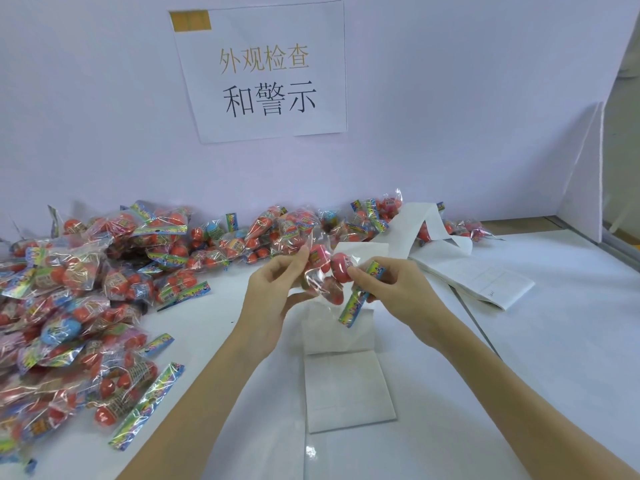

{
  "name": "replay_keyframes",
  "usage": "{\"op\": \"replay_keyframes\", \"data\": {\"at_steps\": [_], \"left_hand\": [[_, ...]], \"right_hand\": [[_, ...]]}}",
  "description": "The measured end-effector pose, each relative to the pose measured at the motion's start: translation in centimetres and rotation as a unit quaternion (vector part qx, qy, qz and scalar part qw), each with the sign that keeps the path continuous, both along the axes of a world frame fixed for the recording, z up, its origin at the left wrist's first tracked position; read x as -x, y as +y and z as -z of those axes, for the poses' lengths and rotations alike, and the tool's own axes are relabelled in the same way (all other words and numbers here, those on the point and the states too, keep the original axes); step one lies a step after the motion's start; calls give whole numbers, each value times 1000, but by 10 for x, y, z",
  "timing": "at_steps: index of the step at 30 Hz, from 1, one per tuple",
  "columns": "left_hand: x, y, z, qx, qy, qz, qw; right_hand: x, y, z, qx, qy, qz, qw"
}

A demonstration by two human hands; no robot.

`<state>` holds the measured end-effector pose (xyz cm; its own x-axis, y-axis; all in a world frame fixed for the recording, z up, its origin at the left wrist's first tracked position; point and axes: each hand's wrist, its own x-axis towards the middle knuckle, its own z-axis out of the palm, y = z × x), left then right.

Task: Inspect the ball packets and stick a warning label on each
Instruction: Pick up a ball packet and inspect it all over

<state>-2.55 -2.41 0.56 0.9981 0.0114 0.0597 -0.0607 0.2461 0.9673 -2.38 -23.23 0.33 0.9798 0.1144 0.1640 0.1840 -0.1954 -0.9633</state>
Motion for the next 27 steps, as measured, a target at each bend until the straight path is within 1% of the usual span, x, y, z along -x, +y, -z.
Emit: {"op": "replay_keyframes", "data": {"at_steps": [6, 9, 11, 13, 16, 18, 24, 27], "left_hand": [[-4, 5, 3, -65, -9, -51, 997], [-5, 5, 4, -74, -18, -92, 993], [-4, 3, 5, -70, -25, -116, 990], [-3, 3, 6, -62, -34, -129, 989], [-2, 2, 6, -69, -48, -136, 987], [-3, 1, 4, -80, -55, -136, 986], [-3, 6, 3, -28, -24, -138, 990], [-2, 5, 0, -32, -36, -93, 994]], "right_hand": [[0, -2, 0, 36, -12, -15, 999], [0, 0, 1, 38, -1, -12, 999], [0, 3, 1, 15, 16, -16, 1000], [3, 5, 1, -18, 47, -51, 997], [6, 5, 3, 18, 63, -116, 991], [7, 5, 3, 15, 78, -131, 988], [4, -2, 0, 6, 59, -132, 989], [5, -1, 2, 20, 64, -109, 992]]}}
